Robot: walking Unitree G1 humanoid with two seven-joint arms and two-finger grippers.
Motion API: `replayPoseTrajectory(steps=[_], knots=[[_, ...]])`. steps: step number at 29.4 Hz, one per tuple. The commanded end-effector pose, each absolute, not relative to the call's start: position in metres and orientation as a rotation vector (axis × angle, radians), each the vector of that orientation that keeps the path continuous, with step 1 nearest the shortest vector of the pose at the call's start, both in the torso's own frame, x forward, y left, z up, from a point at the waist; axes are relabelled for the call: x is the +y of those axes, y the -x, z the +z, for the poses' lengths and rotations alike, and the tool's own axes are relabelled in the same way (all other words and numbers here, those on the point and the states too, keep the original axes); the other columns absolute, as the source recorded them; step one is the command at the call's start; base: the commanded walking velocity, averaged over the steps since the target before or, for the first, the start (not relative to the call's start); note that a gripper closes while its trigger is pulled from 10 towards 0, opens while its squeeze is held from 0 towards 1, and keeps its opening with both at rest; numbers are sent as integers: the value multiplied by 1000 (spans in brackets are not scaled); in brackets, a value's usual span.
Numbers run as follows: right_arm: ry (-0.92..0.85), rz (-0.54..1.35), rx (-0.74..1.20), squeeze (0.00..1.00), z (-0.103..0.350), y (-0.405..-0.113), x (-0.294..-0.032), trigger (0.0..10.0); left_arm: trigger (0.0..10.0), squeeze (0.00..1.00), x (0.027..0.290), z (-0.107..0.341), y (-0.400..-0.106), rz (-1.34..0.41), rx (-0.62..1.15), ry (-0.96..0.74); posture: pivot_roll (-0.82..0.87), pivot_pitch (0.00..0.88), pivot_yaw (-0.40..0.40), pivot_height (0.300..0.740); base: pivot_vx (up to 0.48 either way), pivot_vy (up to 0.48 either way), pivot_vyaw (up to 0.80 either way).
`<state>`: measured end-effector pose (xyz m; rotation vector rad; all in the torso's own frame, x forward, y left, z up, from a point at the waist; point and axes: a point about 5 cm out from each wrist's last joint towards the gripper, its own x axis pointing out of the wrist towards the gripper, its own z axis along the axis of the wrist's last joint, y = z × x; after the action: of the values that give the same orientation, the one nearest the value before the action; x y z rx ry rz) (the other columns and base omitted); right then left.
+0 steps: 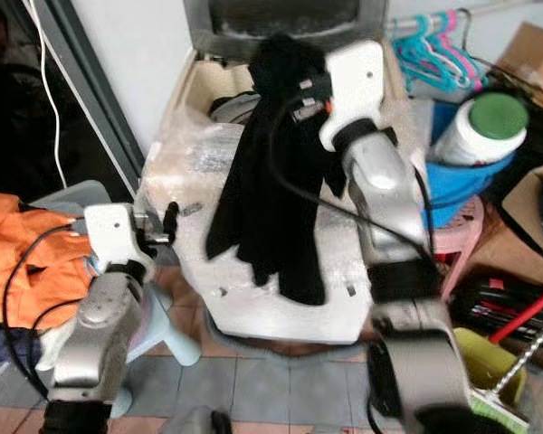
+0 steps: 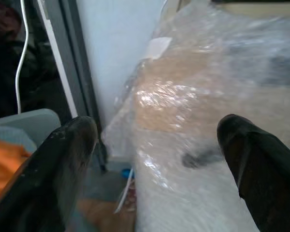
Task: Clothes washing
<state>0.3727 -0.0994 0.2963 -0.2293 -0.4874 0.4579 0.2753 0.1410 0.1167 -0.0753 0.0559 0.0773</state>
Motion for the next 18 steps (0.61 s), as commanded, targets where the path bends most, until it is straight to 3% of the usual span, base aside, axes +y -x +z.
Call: replayPoseTrajectory(steps=[1,5,10,13,15,17,18], knots=[[248,431,-574,0,317,-372,-108,10000,10000,0,135,119,-277,62,48,91,-48,0,76,740,428,0,0],[250,328,-822,0,388,-372,-112,10000,10000,0,132,119,-277,69,51,94,-43,0,70,740,387,0,0],[192,202,-892,0,411,-371,-129,10000,10000,0,134,119,-277,87,51,89,-37,0,66,740,65,0,0],[190,227,-629,0,346,-394,-125,10000,10000,0,134,118,-278,93,56,94,-37,0,66,740,0,0,0],[172,248,-537,0,320,-399,-121,10000,10000,0,134,118,-278,93,56,94,-41,1,62,740,0,0,0],[125,333,-288,0,249,-397,-109,10000,10000,0,133,118,-278,94,56,94,-41,1,62,740,0,0,0],[126,354,-267,0,238,-392,-106,10000,10000,0,133,118,-278,94,56,94,-43,9,64,740,0,0,0]])
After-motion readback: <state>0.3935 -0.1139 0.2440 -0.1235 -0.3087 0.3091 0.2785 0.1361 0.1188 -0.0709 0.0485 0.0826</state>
